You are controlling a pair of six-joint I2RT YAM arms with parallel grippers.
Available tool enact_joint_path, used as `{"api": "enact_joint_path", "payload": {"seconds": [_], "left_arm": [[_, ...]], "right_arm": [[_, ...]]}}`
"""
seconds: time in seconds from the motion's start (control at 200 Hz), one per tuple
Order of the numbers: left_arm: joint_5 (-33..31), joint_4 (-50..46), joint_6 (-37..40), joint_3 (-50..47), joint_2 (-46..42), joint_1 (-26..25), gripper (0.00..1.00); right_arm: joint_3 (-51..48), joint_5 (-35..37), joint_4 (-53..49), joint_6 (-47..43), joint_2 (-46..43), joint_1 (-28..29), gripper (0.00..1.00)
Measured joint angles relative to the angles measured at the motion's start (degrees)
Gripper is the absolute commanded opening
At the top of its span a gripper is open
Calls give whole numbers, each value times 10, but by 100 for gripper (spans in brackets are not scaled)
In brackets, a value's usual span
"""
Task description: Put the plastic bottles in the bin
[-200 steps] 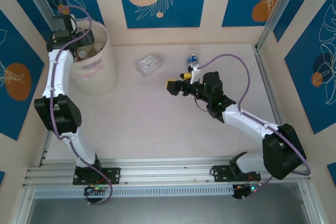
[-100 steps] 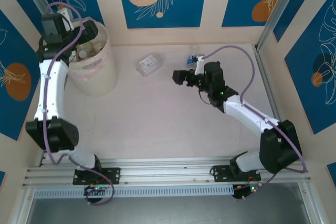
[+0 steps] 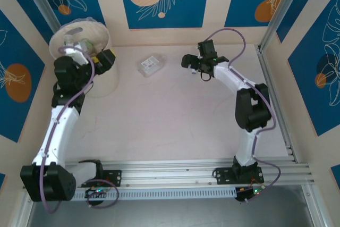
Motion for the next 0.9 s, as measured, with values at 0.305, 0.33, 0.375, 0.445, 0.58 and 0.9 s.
{"api": "enact_joint_path", "payload": {"seconds": [0.305,0.33,0.375,0.445,0.58,0.9], "left_arm": [[-49,13,-14,-60,-31,0,100],[-51,13,-14,-61,-32,0,100],[-55,13,-14,-61,-34,0,100],[-60,13,-9,-61,-37,0,100],[-66,13,-3,-61,-39,0,100],[-68,12,1,-61,-39,0,100]], "right_arm": [[281,9,-131,-21,239,-34,100],[302,9,-144,-23,254,-34,100],[336,8,-161,-26,280,-35,100],[377,8,-186,-30,311,-35,98],[410,13,-212,-32,341,-33,93],[448,20,-238,-15,354,-32,73]]}}
